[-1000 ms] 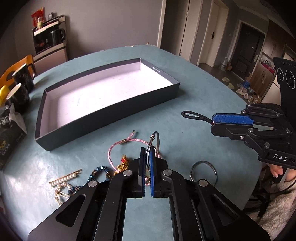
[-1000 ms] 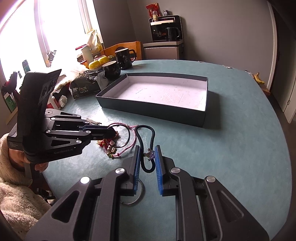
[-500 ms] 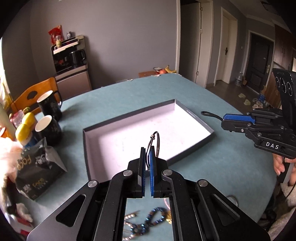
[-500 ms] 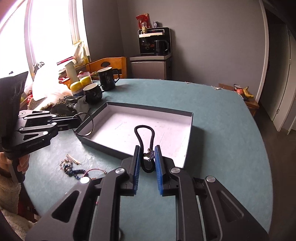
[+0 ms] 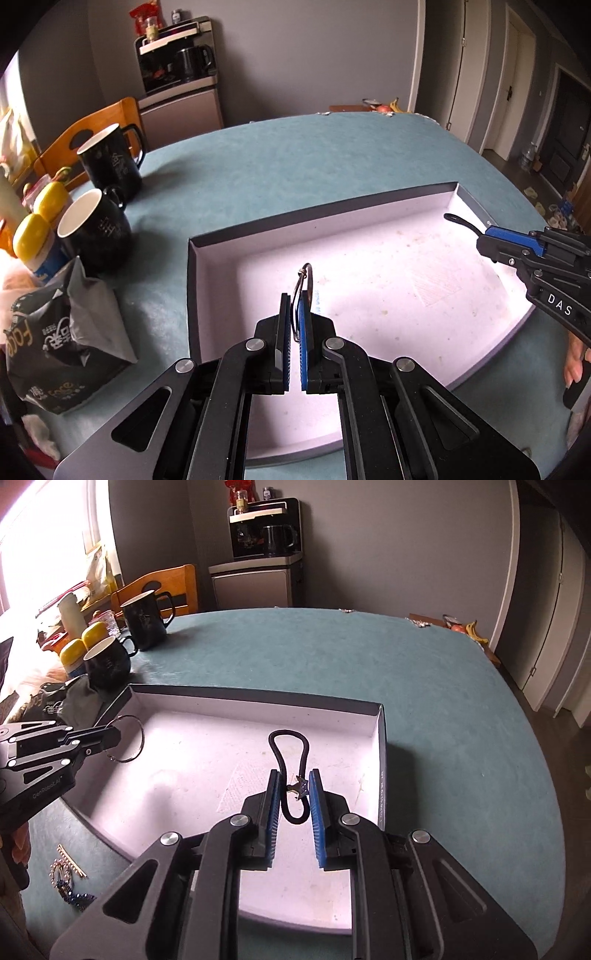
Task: Organize jewelry
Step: 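Carry both hair ties into the box and open both grippers, then withdraw both tools from the box back toward the jewelry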
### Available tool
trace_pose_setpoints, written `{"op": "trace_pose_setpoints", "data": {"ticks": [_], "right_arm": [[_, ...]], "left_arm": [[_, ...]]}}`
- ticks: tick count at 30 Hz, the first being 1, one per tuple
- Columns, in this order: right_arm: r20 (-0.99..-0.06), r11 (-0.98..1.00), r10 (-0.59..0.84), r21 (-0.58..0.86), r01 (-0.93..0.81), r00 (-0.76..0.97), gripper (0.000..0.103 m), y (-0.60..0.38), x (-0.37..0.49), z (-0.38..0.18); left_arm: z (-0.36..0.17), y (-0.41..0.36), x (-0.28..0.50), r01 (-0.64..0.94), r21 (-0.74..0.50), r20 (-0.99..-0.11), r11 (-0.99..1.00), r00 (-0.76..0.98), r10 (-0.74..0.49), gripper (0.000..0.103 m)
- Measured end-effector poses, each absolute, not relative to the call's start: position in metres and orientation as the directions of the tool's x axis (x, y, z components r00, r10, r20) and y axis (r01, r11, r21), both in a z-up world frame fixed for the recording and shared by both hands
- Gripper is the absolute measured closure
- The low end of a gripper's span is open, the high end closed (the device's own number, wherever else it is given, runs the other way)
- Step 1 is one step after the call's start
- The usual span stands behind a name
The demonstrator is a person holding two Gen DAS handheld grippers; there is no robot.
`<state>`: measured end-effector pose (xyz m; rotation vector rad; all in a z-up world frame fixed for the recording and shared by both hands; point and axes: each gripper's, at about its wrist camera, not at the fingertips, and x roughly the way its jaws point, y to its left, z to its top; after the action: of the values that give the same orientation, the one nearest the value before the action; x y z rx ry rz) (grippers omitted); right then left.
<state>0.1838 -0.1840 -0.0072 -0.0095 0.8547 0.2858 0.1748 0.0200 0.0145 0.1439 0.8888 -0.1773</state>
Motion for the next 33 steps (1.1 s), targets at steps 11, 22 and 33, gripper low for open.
{"op": "trace_pose_setpoints", "data": {"ticks": [11, 22, 33], "right_arm": [[-0.798, 0.97, 0.183, 0.05, -0.239, 0.575, 0.087, -0.172, 0.201, -0.034], [-0.799, 0.967, 0.203, 0.072, -0.246, 0.566, 0.071, -0.168, 0.202, -0.031], [-0.764, 0.963, 0.246, 0.122, -0.24, 0.597, 0.051, -0.184, 0.19, -0.014]], "left_arm": [[-0.004, 0.019, 0.188, 0.193, 0.084, -0.801, 0.977, 0.596, -0.049, 0.099], [-0.017, 0.012, 0.185, 0.205, 0.122, -0.808, 0.971, 0.588, -0.023, 0.072], [-0.011, 0.012, 0.181, 0.21, 0.106, -0.801, 0.972, 0.598, -0.041, 0.06]]}}
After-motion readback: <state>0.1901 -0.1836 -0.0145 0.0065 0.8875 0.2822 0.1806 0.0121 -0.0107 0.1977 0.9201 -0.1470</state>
